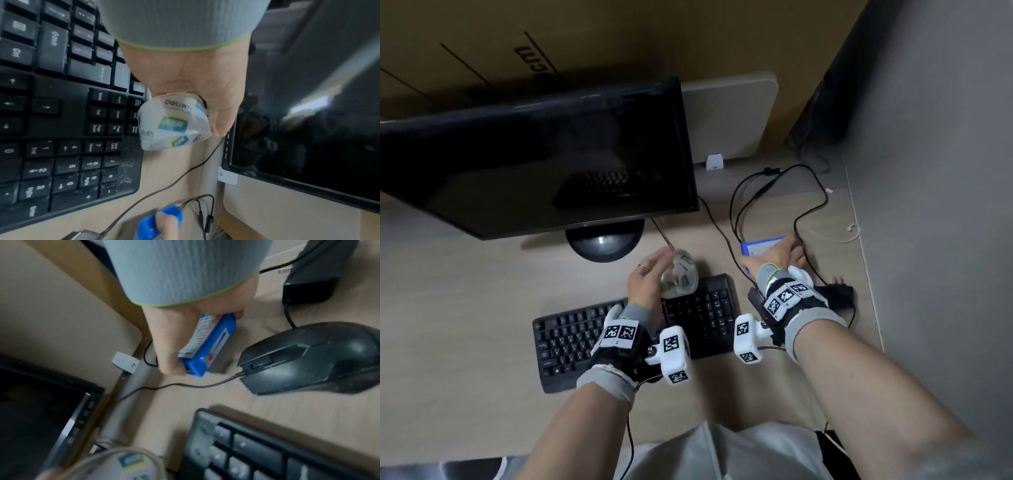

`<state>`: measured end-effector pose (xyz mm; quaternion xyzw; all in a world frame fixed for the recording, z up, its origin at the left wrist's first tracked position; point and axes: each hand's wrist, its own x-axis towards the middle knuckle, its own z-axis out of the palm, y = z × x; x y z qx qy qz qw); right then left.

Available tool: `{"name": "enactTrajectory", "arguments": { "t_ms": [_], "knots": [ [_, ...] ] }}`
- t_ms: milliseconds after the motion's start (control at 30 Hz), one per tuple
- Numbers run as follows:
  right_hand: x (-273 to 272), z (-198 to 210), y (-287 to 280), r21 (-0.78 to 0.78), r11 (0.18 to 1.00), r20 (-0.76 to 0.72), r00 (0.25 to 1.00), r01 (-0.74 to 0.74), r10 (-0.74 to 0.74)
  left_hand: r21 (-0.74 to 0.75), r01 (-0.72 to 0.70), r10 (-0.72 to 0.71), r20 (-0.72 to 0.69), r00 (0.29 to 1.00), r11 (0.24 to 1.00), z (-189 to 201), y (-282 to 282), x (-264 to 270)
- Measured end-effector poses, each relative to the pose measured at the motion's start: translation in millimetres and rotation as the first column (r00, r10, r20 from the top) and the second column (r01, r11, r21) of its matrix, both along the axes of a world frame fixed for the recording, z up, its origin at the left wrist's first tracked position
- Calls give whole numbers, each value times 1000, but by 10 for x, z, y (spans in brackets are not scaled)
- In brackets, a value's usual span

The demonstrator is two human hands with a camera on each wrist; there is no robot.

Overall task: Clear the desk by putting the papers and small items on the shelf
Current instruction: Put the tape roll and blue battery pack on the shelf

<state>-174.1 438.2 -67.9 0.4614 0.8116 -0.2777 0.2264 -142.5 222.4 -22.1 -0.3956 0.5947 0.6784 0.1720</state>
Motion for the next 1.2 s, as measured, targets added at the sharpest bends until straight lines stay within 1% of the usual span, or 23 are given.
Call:
{"name": "enactTrajectory", "arguments": {
  "t_ms": [33,100,167,233,300,367,400,467,567,667,733,800,833,900,967,1033,1067,1100,1133,1167,1200],
  "knots": [
    [1,57,-38,-56,998,-41,999,10,-12,17,-20,20,-1,1000,1000,19,-22,-2],
    [7,172,-118,-241,970,-119,993,-24,-6,48,-29,28,27,999,998,101,-50,-20],
    [78,386,-275,-420,898,-145,987,-129,74,87,-11,5,72,997,996,196,-123,-1],
    [204,587,-495,-513,826,-179,971,-232,161,100,60,-69,86,994,993,269,-262,60],
    [369,762,-786,-561,768,-222,950,-307,218,100,155,-159,36,987,983,389,-452,135],
    [537,891,-1158,-557,732,-261,920,-392,294,93,218,-217,-13,976,972,511,-690,212],
    [609,936,-1357,-542,716,-277,898,-440,342,56,241,-239,-43,970,969,578,-839,261],
    [705,1002,-1690,-527,671,-303,853,-522,426,-42,243,-246,-99,964,969,639,-1111,345],
    [833,1032,-2269,-500,642,-328,813,-581,481,-91,232,-244,-160,957,969,661,-1685,516],
    [957,1080,-3045,-519,621,-370,810,-587,456,-126,163,-185,-193,963,979,761,-2429,709],
    [1025,1072,-3350,-540,614,-409,817,-576,406,-156,93,-124,-204,971,983,864,-2726,785],
    [1114,1073,-3640,-567,599,-432,823,-565,368,-216,49,-94,-206,974,975,941,-3016,864],
    [1140,1053,-3784,-600,594,-429,843,-535,325,-237,43,-93,-205,974,971,972,-3160,909],
    [1128,1080,-4041,-678,599,-394,899,-426,193,-278,37,-95,-200,975,960,1008,-3410,988],
    [1074,1082,-4206,-703,632,-354,931,-327,87,-323,54,-109,-153,982,945,1031,-3592,1089],
    [1028,1065,-4323,-688,673,-330,943,-272,44,-325,24,-69,-127,989,945,1028,-3778,1192],
    [1021,1031,-4369,-652,698,-342,936,-295,76,-318,11,-51,-119,992,948,1024,-3860,1241],
    [1031,1028,-4420,-576,730,-359,916,-369,179,-312,-2,-36,-113,993,950,1023,-3934,1292],
    [1036,1024,-4478,-442,736,-373,851,-513,370,-302,-19,-14,-107,994,953,1027,-4004,1338],
    [1042,996,-4510,-307,701,-363,760,-644,539,-288,-17,-13,-103,995,957,1016,-4036,1361],
    [1044,971,-4555,-245,623,-376,665,-743,645,-293,-17,-11,-96,995,956,1025,-4060,1383]
  ]
}}
